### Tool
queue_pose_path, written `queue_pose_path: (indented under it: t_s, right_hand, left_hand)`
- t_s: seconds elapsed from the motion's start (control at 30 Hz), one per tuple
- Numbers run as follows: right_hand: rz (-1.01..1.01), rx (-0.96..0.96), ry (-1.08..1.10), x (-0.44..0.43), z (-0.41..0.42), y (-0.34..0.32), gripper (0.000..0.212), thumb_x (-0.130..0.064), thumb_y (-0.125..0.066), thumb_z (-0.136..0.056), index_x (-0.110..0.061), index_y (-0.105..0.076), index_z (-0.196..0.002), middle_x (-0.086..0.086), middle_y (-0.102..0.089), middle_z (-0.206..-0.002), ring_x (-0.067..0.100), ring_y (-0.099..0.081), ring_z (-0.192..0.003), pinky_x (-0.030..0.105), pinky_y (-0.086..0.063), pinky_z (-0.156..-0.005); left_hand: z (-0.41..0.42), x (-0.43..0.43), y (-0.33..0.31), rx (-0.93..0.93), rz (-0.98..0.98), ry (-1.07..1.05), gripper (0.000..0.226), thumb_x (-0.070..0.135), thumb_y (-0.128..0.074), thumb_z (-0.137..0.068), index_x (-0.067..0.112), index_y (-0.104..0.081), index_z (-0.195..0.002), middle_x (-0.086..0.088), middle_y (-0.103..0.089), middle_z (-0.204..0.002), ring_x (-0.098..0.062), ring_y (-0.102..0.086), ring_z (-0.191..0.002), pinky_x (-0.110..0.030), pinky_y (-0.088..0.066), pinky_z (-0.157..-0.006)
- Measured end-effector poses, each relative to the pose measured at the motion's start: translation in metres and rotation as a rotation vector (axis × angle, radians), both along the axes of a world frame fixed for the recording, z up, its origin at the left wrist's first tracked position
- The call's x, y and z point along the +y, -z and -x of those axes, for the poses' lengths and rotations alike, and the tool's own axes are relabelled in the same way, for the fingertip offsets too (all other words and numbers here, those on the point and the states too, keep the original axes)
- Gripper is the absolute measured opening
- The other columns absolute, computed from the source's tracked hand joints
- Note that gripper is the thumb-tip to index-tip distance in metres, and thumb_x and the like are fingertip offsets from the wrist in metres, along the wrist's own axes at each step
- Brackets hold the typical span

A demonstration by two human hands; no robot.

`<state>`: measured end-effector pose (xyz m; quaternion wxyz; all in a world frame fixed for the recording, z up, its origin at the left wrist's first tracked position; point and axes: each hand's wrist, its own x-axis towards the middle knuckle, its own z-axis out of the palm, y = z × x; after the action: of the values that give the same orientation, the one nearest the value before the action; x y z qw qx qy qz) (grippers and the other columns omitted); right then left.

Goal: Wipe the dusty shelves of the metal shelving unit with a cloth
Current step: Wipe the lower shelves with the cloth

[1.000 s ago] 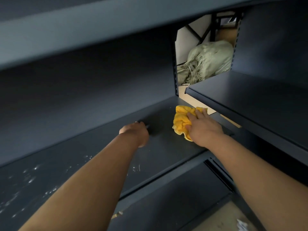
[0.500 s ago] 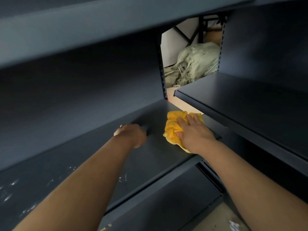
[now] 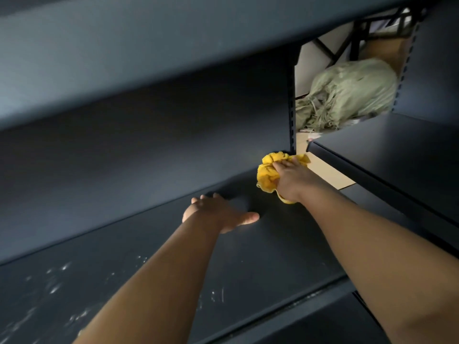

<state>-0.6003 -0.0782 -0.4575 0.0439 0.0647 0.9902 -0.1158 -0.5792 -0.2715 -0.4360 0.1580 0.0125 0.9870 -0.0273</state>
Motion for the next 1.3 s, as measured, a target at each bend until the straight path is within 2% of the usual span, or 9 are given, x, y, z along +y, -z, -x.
queue_pose_path:
  t_s: [0.2, 0.37, 0.43, 0.53, 0.7, 0.87, 1.03, 1.17, 1.3]
  right_hand:
    - [0.115, 0.01, -0.205, -0.025, -0.016, -0.008, 0.054, -0.023, -0.039, -0.097, -0.041, -0.028, -0.146, 0.0, -0.02, -0.158, 0.026, -0.023, -0.143, 0.038, -0.025, -0.115]
    - [0.143, -0.036, -0.27, -0.045, -0.05, -0.011, 0.056, -0.023, -0.044, -0.096, -0.039, -0.026, -0.147, 0.003, -0.024, -0.155, 0.029, -0.032, -0.139, 0.044, -0.033, -0.11]
    - [0.129, -0.038, -0.255, -0.045, -0.069, -0.013, 0.054, -0.024, -0.043, -0.097, -0.036, -0.027, -0.147, 0.002, -0.027, -0.153, 0.028, -0.036, -0.136, 0.042, -0.037, -0.108]
    - [0.124, -0.035, -0.232, -0.044, -0.106, -0.014, 0.051, -0.026, -0.043, -0.098, -0.032, -0.029, -0.147, 0.001, -0.026, -0.154, 0.026, -0.034, -0.138, 0.042, -0.035, -0.109]
    - [0.144, 0.04, -0.216, -0.039, -0.164, -0.013, 0.049, -0.022, -0.042, -0.1, -0.03, -0.03, -0.146, -0.005, -0.029, -0.153, 0.019, -0.021, -0.144, 0.035, -0.029, -0.111]
    - [0.144, 0.14, -0.15, -0.039, -0.199, 0.0, 0.051, -0.023, -0.04, -0.101, -0.032, -0.025, -0.149, -0.01, -0.023, -0.157, 0.014, -0.009, -0.148, 0.029, -0.013, -0.118]
    - [0.1, 0.111, -0.157, -0.077, -0.167, 0.002, 0.05, -0.028, -0.04, -0.1, -0.025, -0.026, -0.149, 0.001, -0.027, -0.156, 0.024, -0.008, -0.148, 0.033, -0.009, -0.118]
    - [0.089, 0.099, -0.184, -0.099, -0.141, 0.007, 0.052, -0.03, -0.039, -0.1, -0.023, -0.024, -0.149, 0.004, -0.025, -0.157, 0.026, -0.006, -0.149, 0.038, -0.009, -0.12]
    - [0.17, 0.065, -0.199, -0.094, -0.144, 0.0, 0.07, -0.037, -0.044, -0.097, -0.019, -0.006, -0.153, 0.006, -0.013, -0.161, 0.024, -0.002, -0.149, 0.037, -0.008, -0.119]
  left_hand:
    - [-0.003, -0.004, 0.002, 0.046, -0.032, 0.015, 0.129, 0.095, -0.049, -0.053, 0.013, -0.027, -0.151, -0.005, -0.031, -0.155, -0.035, -0.019, -0.145, -0.043, -0.033, -0.107]
    - [-0.003, -0.006, -0.008, 0.002, 0.039, 0.103, 0.131, 0.1, -0.044, -0.047, 0.019, -0.031, -0.15, -0.006, -0.031, -0.156, -0.033, -0.027, -0.143, -0.043, -0.03, -0.111]
    - [-0.006, -0.011, -0.017, -0.067, 0.075, 0.161, 0.129, 0.096, -0.047, -0.053, 0.018, -0.022, -0.153, -0.005, -0.022, -0.16, -0.029, -0.024, -0.145, -0.04, -0.024, -0.113]
    - [-0.01, -0.021, -0.02, -0.125, 0.059, 0.183, 0.143, 0.096, -0.054, -0.044, 0.015, -0.012, -0.155, -0.004, -0.017, -0.161, -0.028, -0.022, -0.146, -0.04, -0.024, -0.116]
    - [-0.005, -0.024, -0.018, -0.154, -0.052, 0.16, 0.148, 0.095, -0.06, -0.036, 0.015, -0.018, -0.154, -0.004, -0.026, -0.158, -0.026, -0.031, -0.142, -0.042, -0.03, -0.113]
    - [-0.006, -0.025, -0.014, -0.114, -0.056, 0.184, 0.116, 0.077, -0.069, -0.062, 0.015, -0.029, -0.15, -0.003, -0.032, -0.155, -0.026, -0.034, -0.14, -0.041, -0.033, -0.111]
    - [-0.012, -0.024, -0.016, 0.108, -0.213, 0.189, 0.038, 0.031, -0.049, -0.097, 0.003, -0.058, -0.121, -0.019, -0.058, -0.127, -0.034, -0.056, -0.113, -0.033, -0.047, -0.09]
    - [-0.022, -0.03, -0.02, 0.137, -0.203, 0.141, 0.032, 0.011, -0.036, -0.102, 0.002, -0.054, -0.127, -0.016, -0.054, -0.132, -0.033, -0.052, -0.122, -0.038, -0.047, -0.098]
    - [-0.035, -0.04, -0.012, 0.159, -0.336, 0.02, 0.032, 0.034, -0.044, -0.098, 0.009, -0.063, -0.09, -0.014, -0.064, -0.1, -0.028, -0.059, -0.087, -0.03, -0.043, -0.068]
